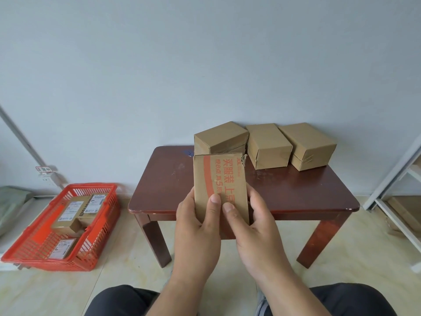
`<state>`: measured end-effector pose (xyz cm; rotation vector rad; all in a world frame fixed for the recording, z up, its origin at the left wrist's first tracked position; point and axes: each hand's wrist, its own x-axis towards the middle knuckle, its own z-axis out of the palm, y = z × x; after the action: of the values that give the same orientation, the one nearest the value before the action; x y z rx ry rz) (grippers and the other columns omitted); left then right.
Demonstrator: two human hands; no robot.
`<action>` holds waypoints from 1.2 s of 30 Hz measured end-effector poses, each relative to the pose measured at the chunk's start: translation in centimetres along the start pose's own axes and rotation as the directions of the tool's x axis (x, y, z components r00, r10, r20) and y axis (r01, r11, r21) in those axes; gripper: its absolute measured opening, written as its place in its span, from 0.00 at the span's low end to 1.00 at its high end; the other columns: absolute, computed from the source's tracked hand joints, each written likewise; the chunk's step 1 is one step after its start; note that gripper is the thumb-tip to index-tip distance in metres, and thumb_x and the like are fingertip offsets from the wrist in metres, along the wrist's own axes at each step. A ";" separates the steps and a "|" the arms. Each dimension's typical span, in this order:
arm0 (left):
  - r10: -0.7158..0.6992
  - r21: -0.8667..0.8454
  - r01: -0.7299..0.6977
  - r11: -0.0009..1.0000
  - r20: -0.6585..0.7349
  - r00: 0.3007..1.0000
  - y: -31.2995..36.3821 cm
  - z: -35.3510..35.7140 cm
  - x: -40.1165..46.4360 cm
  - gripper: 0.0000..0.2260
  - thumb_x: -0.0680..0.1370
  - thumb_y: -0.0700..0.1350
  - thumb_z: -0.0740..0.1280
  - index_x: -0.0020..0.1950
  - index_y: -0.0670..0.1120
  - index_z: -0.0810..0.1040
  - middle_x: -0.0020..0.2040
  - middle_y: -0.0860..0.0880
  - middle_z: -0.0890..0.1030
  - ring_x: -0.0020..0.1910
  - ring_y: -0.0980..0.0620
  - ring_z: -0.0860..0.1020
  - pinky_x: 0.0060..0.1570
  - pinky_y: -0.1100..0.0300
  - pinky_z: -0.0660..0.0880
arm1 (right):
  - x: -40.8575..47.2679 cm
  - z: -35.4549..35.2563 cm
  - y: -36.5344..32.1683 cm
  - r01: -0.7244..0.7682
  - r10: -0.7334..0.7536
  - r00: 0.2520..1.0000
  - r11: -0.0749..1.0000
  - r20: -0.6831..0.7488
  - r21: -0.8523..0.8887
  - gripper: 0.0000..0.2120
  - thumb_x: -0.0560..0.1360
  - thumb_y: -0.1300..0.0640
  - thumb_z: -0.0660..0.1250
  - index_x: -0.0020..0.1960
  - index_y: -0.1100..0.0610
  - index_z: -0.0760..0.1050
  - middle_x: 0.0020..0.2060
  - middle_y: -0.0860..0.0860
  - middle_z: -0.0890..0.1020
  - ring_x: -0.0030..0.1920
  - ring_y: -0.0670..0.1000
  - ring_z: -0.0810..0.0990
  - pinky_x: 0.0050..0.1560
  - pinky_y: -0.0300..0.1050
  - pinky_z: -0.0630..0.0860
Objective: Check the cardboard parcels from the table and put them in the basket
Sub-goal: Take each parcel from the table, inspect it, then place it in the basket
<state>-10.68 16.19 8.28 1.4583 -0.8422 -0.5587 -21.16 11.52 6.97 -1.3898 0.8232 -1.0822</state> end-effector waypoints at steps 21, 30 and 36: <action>-0.033 -0.041 0.036 0.999 0.054 0.998 -0.2 -0.1 -0.7 0.13 0.82 0.50 0.69 0.65 0.64 0.78 0.58 0.60 0.84 0.57 0.63 0.82 0.48 0.70 0.79 | 0.7 0.2 0.4 -0.023 0.027 0.992 0.999 -0.120 0.036 0.21 0.72 0.42 0.74 0.62 0.47 0.79 0.54 0.43 0.88 0.56 0.45 0.86 0.61 0.53 0.82; -0.049 -0.053 0.049 0.997 -0.010 0.999 -0.5 -0.4 -0.1 0.17 0.81 0.52 0.70 0.69 0.53 0.77 0.56 0.57 0.85 0.52 0.66 0.81 0.41 0.73 0.76 | 0.5 0.4 0.0 -0.042 0.043 0.997 0.999 -0.069 0.017 0.19 0.77 0.47 0.72 0.68 0.45 0.78 0.56 0.42 0.87 0.58 0.43 0.86 0.60 0.45 0.82; -0.056 -0.048 0.056 0.997 0.001 0.998 -0.4 -0.5 -0.1 0.14 0.80 0.51 0.71 0.65 0.54 0.77 0.51 0.65 0.84 0.50 0.67 0.81 0.40 0.72 0.76 | 0.5 0.3 0.1 -0.065 0.065 0.994 0.998 -0.090 0.012 0.14 0.79 0.50 0.73 0.65 0.48 0.82 0.54 0.44 0.88 0.56 0.43 0.86 0.56 0.42 0.82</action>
<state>-10.30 16.57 7.88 1.4416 -0.7846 -0.6169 -20.69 11.17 6.96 -1.3056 0.9215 -1.1031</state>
